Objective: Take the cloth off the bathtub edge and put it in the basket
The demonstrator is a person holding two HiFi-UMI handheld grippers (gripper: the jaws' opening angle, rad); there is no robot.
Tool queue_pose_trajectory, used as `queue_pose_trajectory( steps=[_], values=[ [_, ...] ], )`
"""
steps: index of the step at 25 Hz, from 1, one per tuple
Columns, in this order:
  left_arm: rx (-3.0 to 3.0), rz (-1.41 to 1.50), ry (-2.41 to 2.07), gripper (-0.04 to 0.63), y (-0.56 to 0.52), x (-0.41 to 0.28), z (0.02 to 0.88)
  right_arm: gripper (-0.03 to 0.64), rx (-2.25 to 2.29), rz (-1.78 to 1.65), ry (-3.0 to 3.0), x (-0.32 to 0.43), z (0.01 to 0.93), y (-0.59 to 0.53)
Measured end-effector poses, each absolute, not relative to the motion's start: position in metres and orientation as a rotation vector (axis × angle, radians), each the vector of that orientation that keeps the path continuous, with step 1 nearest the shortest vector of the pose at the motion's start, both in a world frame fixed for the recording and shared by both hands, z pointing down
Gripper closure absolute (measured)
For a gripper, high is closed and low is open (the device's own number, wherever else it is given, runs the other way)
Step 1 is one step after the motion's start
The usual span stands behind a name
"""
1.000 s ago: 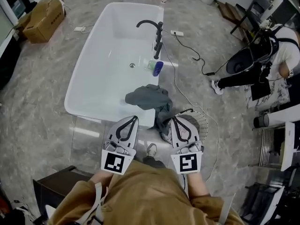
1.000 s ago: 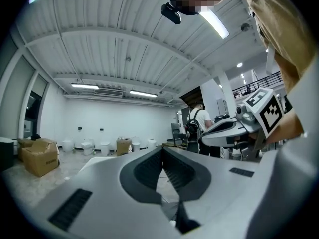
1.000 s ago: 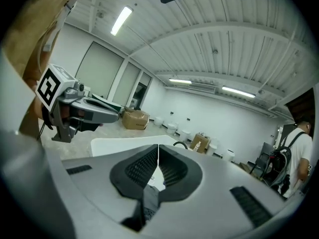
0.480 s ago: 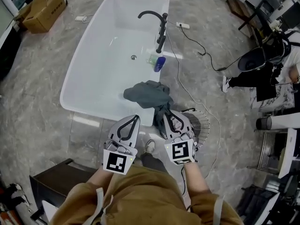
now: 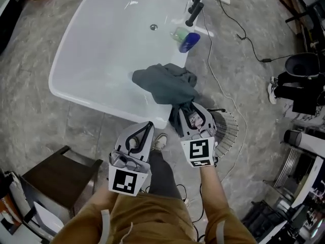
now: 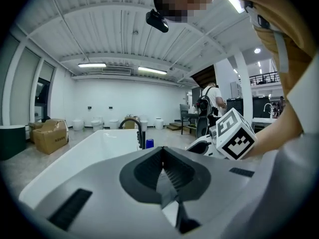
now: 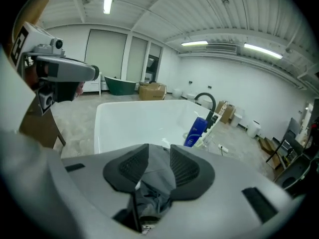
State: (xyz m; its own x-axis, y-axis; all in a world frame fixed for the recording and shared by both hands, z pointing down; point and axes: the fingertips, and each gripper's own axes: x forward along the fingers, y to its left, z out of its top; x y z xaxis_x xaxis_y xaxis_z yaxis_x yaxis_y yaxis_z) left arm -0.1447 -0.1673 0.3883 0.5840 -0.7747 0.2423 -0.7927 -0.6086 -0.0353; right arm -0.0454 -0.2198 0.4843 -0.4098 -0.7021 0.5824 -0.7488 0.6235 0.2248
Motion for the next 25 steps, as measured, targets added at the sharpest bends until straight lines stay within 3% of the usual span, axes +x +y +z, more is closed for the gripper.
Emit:
queue_pose_trajectory(
  steps=[9, 19, 25],
  values=[
    [2.627, 0.419, -1.381, 0.588, -0.194, -0.136, 0.466, 0.428, 1.066, 0.181, -2.204, -0.043, 0.572, -0.256],
    [2.585, 0.435, -1.427, 0.588, -0.219, -0.132, 0.505, 0.242, 1.082, 0.334, -2.183, -0.04, 0.64, -0.298],
    [2.538, 0.435, -1.458, 0.588, -0.223, -0.146, 0.514, 0.213, 1.011, 0.426, -2.138, -0.054, 0.677, -0.302]
  ],
)
